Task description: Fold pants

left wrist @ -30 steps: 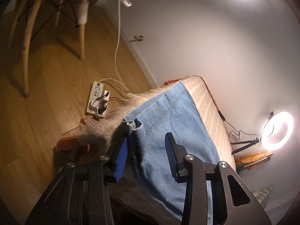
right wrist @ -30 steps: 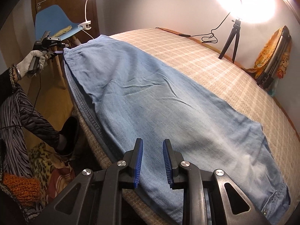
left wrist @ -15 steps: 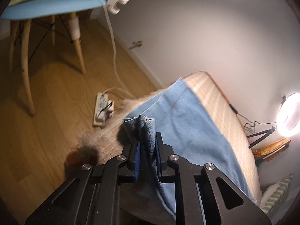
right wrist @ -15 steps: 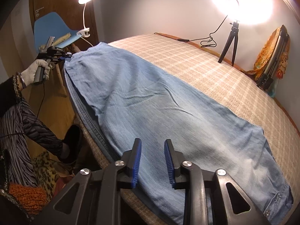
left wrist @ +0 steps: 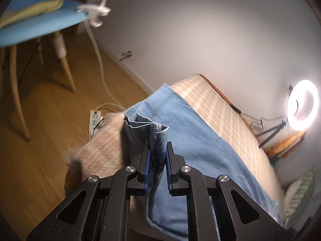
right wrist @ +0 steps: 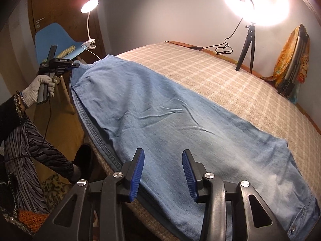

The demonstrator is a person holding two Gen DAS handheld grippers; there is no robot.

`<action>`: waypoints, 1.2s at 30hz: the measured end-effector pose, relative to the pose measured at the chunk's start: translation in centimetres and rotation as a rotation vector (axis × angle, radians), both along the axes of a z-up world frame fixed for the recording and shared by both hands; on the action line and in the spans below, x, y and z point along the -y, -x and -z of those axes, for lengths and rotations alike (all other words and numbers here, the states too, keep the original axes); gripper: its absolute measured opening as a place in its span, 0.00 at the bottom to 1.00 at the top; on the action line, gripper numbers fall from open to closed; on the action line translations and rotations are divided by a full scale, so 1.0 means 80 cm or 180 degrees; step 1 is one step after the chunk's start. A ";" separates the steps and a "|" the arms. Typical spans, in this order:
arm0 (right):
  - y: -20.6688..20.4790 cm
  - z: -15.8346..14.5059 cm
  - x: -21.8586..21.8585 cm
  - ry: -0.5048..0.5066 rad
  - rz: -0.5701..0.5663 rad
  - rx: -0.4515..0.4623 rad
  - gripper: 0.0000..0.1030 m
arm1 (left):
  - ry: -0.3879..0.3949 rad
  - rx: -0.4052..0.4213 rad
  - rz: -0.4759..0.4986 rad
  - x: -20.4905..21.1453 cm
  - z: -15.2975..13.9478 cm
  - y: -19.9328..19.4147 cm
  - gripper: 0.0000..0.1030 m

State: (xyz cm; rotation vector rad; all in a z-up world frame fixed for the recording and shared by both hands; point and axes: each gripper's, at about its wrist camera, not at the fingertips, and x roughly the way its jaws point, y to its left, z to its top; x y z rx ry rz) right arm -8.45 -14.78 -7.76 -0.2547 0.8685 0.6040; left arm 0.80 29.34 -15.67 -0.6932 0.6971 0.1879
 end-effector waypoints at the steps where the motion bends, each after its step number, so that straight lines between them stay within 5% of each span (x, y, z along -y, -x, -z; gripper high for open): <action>1: 0.000 0.000 -0.001 0.0000 -0.0006 0.0006 0.40 | 0.0040 -0.0016 -0.0028 -0.005 0.003 0.001 0.11; 5: -0.002 -0.001 -0.004 -0.0005 -0.0033 0.0010 0.40 | 0.0166 -0.0211 -0.0138 -0.018 0.016 0.000 0.23; 8: -0.001 -0.002 -0.007 0.0006 -0.0065 0.0019 0.40 | 0.0251 -0.0316 -0.0208 -0.022 0.028 -0.001 0.23; 12: 0.000 -0.001 -0.010 0.0003 -0.0069 0.0001 0.40 | 0.0232 -0.0232 -0.0189 -0.020 0.033 -0.001 0.08; 15: -0.004 -0.001 -0.011 -0.0016 -0.0029 -0.0020 0.40 | 0.0105 -0.0075 -0.0107 -0.007 0.015 -0.004 0.07; 18: -0.010 -0.003 -0.011 -0.0074 0.0047 -0.0066 0.40 | -0.0204 0.0102 0.0130 0.025 -0.020 -0.010 0.07; 21: -0.019 -0.005 -0.008 -0.0156 0.0169 -0.0126 0.58 | -0.0533 0.0316 0.0515 0.081 -0.058 -0.015 0.07; 24: -0.032 -0.009 -0.006 -0.0310 0.0294 -0.0206 0.60 | -0.0809 0.0447 0.0950 0.143 -0.078 -0.017 0.07; 36: -0.143 -0.023 -0.097 -0.1210 0.0223 -0.0741 0.61 | -0.1076 0.0362 0.2048 0.275 -0.054 -0.006 0.06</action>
